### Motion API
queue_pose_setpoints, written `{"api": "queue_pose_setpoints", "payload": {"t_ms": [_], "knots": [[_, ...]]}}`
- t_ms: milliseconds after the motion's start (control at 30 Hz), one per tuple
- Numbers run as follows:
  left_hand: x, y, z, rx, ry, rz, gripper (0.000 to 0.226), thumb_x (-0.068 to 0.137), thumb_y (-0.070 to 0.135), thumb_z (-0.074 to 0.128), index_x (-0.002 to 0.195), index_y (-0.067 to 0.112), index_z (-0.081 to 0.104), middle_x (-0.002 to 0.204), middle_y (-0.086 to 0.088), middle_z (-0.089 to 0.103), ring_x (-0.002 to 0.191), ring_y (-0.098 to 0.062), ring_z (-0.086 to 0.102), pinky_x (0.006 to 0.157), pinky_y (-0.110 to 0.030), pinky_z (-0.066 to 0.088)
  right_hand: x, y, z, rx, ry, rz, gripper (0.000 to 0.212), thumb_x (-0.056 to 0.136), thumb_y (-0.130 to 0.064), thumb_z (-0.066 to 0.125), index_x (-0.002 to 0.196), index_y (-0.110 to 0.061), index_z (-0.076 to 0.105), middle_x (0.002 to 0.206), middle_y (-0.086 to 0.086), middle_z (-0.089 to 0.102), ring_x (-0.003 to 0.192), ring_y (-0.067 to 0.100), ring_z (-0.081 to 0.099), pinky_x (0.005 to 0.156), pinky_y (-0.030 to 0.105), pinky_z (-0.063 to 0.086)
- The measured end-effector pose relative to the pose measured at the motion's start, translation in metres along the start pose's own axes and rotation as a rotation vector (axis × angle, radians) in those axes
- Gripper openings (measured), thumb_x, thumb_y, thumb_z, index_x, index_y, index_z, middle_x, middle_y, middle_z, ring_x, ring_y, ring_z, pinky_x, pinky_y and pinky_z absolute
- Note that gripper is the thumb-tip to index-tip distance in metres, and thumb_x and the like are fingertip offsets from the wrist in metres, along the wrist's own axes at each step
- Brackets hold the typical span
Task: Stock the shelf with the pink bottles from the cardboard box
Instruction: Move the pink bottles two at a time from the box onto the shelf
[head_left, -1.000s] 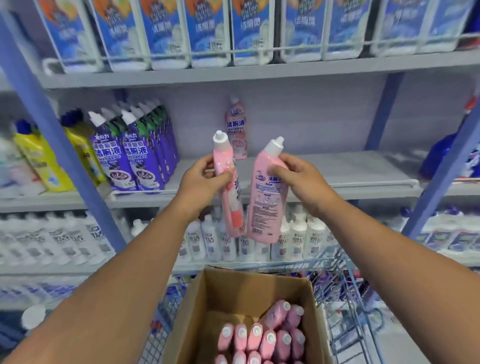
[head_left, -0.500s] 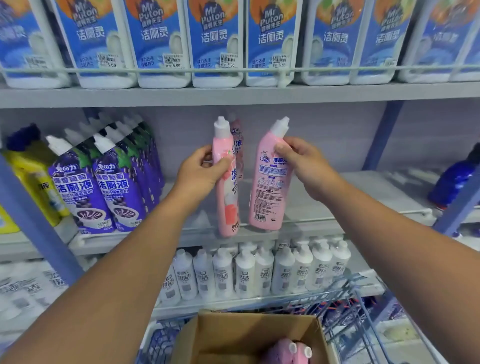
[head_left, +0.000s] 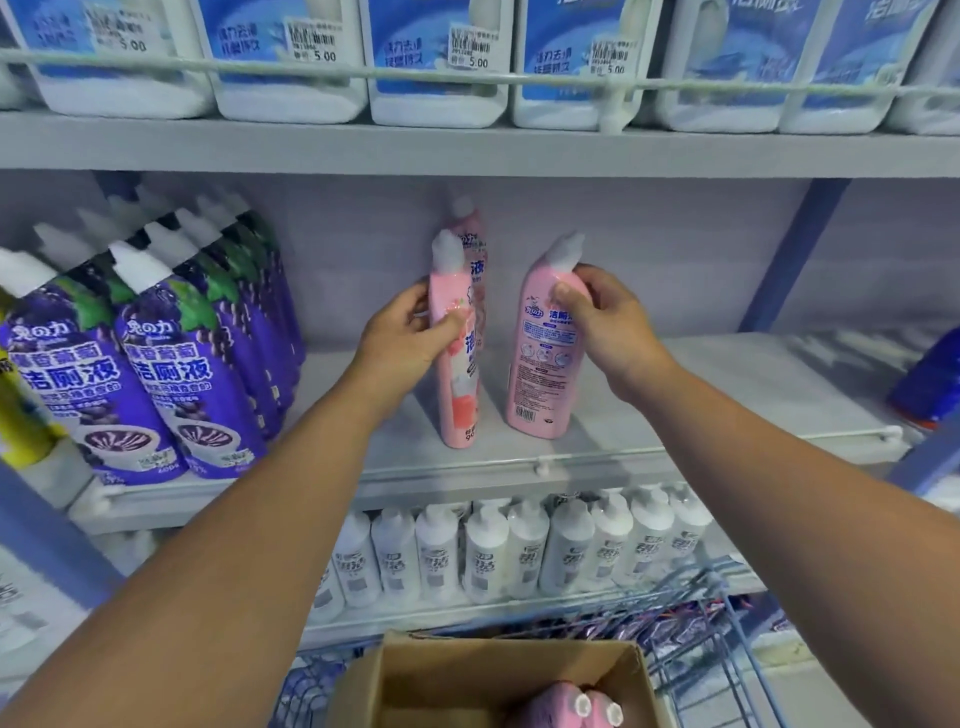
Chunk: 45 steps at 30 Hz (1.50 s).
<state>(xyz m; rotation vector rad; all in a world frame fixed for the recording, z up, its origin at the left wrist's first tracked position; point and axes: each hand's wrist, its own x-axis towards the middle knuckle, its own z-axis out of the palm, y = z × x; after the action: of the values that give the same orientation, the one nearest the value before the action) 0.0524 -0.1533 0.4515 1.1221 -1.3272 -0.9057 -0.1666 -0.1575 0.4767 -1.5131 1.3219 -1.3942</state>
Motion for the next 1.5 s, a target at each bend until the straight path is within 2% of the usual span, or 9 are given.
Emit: {"api": "queue_pose_setpoints", "payload": {"t_ms": [233, 367, 467, 667, 833, 967, 1100, 1233, 1500], "knots": [[-0.003, -0.007, 0.008, 0.187, 0.075, -0.041, 0.021, 0.095, 0.023, 0.064, 0.114, 0.024, 0.055, 0.106, 0.011, 0.064, 0.083, 0.010, 0.062, 0.066, -0.001, 0.043, 0.003, 0.022, -0.001, 0.002, -0.099, 0.045, 0.052, 0.086, -0.039, 0.074, 0.131, -0.027, 0.051, 0.121, -0.001, 0.064, 0.103, 0.011, 0.067, 0.081, 0.026, 0.056], [-0.016, -0.023, 0.009, 0.294, 0.102, -0.068, 0.052, 0.073, 0.030, 0.087, 0.112, 0.025, 0.053, 0.111, 0.010, 0.061, 0.092, 0.003, 0.060, 0.073, -0.014, 0.049, -0.001, 0.049, -0.012, 0.057, -0.410, 0.152, 0.072, 0.089, 0.000, 0.061, 0.149, -0.026, 0.030, 0.131, 0.002, 0.061, 0.115, 0.014, 0.062, 0.096, 0.033, 0.052], [-0.019, -0.031, 0.008, 0.266, 0.157, -0.107, 0.051, 0.073, 0.025, 0.088, 0.111, 0.024, 0.054, 0.105, 0.010, 0.068, 0.092, -0.004, 0.067, 0.075, -0.024, 0.055, -0.005, 0.061, -0.017, -0.039, -0.491, 0.141, 0.076, 0.087, 0.008, 0.057, 0.151, -0.019, 0.027, 0.135, 0.001, 0.058, 0.117, 0.010, 0.059, 0.103, 0.034, 0.049], [-0.014, -0.041, 0.001, 0.048, 0.032, -0.161, 0.036, 0.091, 0.014, 0.072, 0.124, 0.019, 0.058, 0.117, 0.006, 0.073, 0.104, -0.005, 0.069, 0.090, -0.025, 0.055, -0.022, 0.069, 0.008, -0.222, -0.185, -0.053, 0.066, 0.086, -0.013, 0.073, 0.143, -0.021, 0.041, 0.124, -0.006, 0.055, 0.113, 0.016, 0.057, 0.096, 0.030, 0.047], [-0.020, -0.053, 0.003, 0.208, 0.059, -0.177, 0.021, 0.095, 0.045, 0.061, 0.115, 0.040, 0.064, 0.110, 0.016, 0.073, 0.101, -0.007, 0.070, 0.091, -0.036, 0.057, -0.020, 0.080, 0.022, -0.353, -0.020, 0.009, 0.098, 0.063, -0.051, 0.087, 0.144, -0.028, 0.037, 0.124, 0.004, 0.038, 0.115, 0.014, 0.038, 0.105, 0.031, 0.038], [-0.018, -0.055, 0.004, 0.190, 0.040, -0.205, 0.029, 0.098, 0.044, 0.057, 0.124, 0.032, 0.059, 0.120, 0.010, 0.070, 0.109, -0.011, 0.067, 0.100, -0.044, 0.053, -0.016, 0.087, 0.007, -0.028, -0.370, 0.110, 0.095, 0.080, -0.019, 0.076, 0.154, -0.031, 0.018, 0.143, -0.001, 0.042, 0.129, 0.013, 0.045, 0.111, 0.036, 0.038], [-0.014, -0.052, 0.009, 0.198, -0.015, -0.219, 0.027, 0.102, 0.040, 0.051, 0.127, 0.034, 0.060, 0.118, 0.013, 0.070, 0.108, -0.010, 0.068, 0.098, -0.038, 0.053, -0.014, 0.096, 0.004, -0.195, -0.172, 0.080, 0.088, 0.066, -0.027, 0.090, 0.139, -0.025, 0.040, 0.130, 0.001, 0.045, 0.121, 0.020, 0.052, 0.105, 0.039, 0.046], [-0.013, -0.050, 0.018, 0.331, -0.007, -0.134, 0.032, 0.090, 0.024, 0.073, 0.114, 0.033, 0.055, 0.108, 0.014, 0.065, 0.091, -0.003, 0.069, 0.068, -0.015, 0.051, -0.010, 0.098, 0.016, -0.434, 0.040, 0.039, 0.089, 0.054, -0.047, 0.094, 0.125, -0.018, 0.049, 0.116, 0.004, 0.045, 0.107, 0.021, 0.049, 0.095, 0.036, 0.048], [-0.005, -0.069, 0.025, 0.371, 0.071, -0.144, 0.041, 0.084, 0.023, 0.079, 0.116, 0.029, 0.054, 0.115, 0.006, 0.066, 0.102, -0.017, 0.064, 0.078, -0.027, 0.052, -0.004, 0.105, 0.002, -0.329, -0.123, 0.069, 0.063, 0.073, -0.024, 0.087, 0.121, -0.020, 0.047, 0.114, -0.005, 0.065, 0.099, 0.015, 0.063, 0.081, 0.029, 0.051]]}}
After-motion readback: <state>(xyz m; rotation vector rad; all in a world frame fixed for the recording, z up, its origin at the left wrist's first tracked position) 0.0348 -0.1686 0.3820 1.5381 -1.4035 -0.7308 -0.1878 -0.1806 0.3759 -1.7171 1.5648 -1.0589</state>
